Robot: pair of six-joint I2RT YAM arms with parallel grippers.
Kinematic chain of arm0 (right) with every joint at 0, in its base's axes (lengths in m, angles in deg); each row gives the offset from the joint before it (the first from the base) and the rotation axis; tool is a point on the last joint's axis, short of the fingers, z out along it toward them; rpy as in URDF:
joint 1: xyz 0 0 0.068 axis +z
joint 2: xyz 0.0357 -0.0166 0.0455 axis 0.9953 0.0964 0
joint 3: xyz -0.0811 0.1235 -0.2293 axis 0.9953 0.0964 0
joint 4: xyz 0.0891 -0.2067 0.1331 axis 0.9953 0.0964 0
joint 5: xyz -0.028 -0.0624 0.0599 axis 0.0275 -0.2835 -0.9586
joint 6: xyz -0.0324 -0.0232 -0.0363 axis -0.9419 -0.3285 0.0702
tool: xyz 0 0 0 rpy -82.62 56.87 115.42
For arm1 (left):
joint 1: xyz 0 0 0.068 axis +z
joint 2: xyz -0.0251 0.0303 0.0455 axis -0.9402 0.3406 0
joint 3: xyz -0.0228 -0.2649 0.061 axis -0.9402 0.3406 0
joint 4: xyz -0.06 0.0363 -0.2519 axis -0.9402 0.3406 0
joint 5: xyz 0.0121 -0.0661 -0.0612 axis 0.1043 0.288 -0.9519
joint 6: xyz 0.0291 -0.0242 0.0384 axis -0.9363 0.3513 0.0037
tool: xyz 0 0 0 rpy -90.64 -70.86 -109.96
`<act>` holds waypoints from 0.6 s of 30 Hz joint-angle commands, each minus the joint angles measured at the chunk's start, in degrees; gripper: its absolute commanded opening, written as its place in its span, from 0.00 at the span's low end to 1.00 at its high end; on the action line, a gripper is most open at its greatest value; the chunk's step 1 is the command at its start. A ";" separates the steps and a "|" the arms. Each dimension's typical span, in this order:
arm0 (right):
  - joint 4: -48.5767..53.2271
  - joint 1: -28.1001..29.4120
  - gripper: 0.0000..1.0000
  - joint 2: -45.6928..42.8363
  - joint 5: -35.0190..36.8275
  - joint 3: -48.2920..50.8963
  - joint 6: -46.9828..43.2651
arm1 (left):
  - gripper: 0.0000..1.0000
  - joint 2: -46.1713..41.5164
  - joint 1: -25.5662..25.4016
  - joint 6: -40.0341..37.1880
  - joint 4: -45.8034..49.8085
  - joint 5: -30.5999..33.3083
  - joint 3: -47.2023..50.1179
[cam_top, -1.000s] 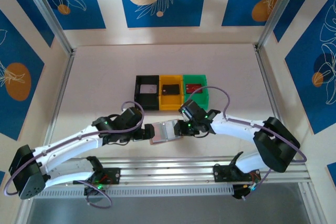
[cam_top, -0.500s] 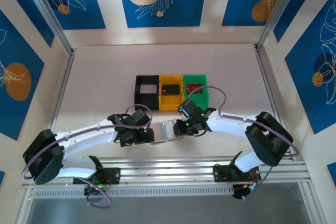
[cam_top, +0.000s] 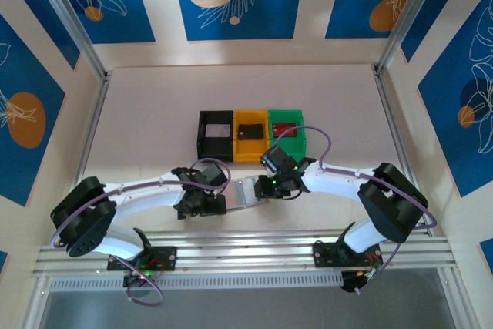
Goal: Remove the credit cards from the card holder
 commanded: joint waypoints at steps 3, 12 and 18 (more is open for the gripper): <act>-0.25 -0.06 0.27 -0.11 0.77 -0.65 0.65 | 0.98 2.45 -1.03 -0.23 0.85 -0.07 -1.19; -0.05 0.03 0.28 -0.64 2.74 0.01 1.05 | 0.98 5.52 -1.37 -0.68 -0.39 0.08 -1.02; -1.69 0.29 0.28 -0.63 1.62 0.54 0.83 | 0.98 7.18 -1.58 -0.85 -1.21 -0.16 -1.28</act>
